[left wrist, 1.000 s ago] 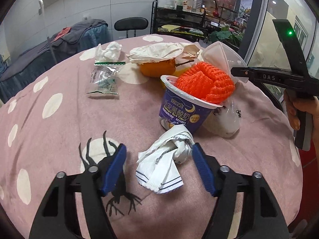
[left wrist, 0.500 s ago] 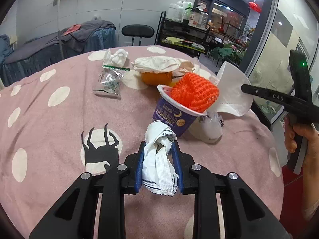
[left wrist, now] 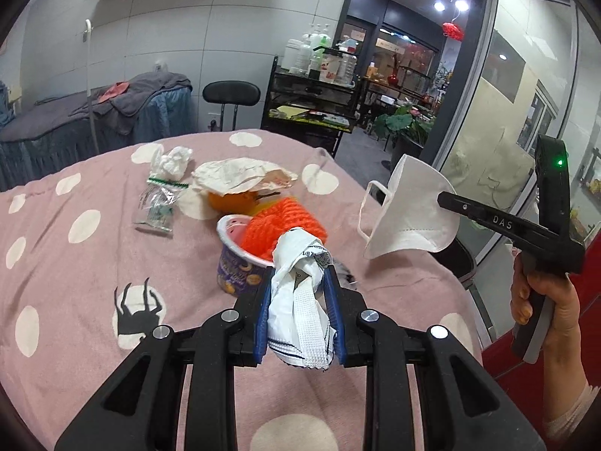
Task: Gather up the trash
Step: 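Carry the mask in the right tool over the bin and release it, then lower the white cloth into the bin and open the left tool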
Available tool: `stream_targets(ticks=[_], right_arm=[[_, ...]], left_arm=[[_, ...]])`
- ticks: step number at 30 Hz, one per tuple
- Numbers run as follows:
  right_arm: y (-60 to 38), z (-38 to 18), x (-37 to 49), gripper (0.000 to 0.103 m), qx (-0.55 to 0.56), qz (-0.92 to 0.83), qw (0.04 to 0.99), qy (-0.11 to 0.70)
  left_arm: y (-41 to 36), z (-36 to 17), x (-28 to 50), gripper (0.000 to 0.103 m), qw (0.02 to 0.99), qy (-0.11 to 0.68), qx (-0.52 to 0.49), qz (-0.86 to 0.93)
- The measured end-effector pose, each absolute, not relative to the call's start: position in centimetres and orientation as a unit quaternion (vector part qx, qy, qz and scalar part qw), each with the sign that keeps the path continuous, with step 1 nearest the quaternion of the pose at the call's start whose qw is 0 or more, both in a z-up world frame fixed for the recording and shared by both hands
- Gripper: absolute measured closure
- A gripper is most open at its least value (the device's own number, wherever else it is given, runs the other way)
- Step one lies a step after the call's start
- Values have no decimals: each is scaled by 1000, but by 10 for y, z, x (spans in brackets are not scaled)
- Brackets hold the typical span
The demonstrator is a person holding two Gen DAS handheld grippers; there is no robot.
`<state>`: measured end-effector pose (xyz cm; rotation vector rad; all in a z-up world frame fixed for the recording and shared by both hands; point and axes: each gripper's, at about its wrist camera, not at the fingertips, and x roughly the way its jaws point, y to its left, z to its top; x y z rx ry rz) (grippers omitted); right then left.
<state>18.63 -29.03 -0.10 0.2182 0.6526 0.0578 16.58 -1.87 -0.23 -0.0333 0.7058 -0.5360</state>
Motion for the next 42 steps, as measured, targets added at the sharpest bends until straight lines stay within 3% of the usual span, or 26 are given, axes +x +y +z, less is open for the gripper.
stream_targets(ticks=[14, 23, 35, 36, 38, 39, 40, 42], right_arm=[[-391, 9, 166, 100, 127, -76, 942, 301], [-463, -55, 216, 100, 162, -153, 897, 381], [-484, -126, 246, 98, 167, -195, 851, 458], [-483, -130, 247, 90, 161, -196, 850, 463], [-483, -134, 244, 61, 152, -203, 847, 468], [-483, -135, 241, 38, 149, -209, 849, 462], [-483, -135, 237, 32, 146, -217, 851, 455], [-482, -134, 232, 32, 142, -218, 854, 450]], left_arm=[[-125, 19, 177, 77, 866, 329, 7, -375], [-182, 18, 193, 77, 851, 336, 35, -402], [-214, 3, 207, 77, 834, 369, 46, -408], [-216, 3, 209, 77, 833, 371, 45, -408], [-220, 3, 212, 77, 830, 376, 44, -409], [-223, 3, 213, 77, 829, 378, 45, -410], [-225, 3, 213, 77, 828, 380, 47, -409], [-231, 1, 215, 77, 826, 383, 48, -410]])
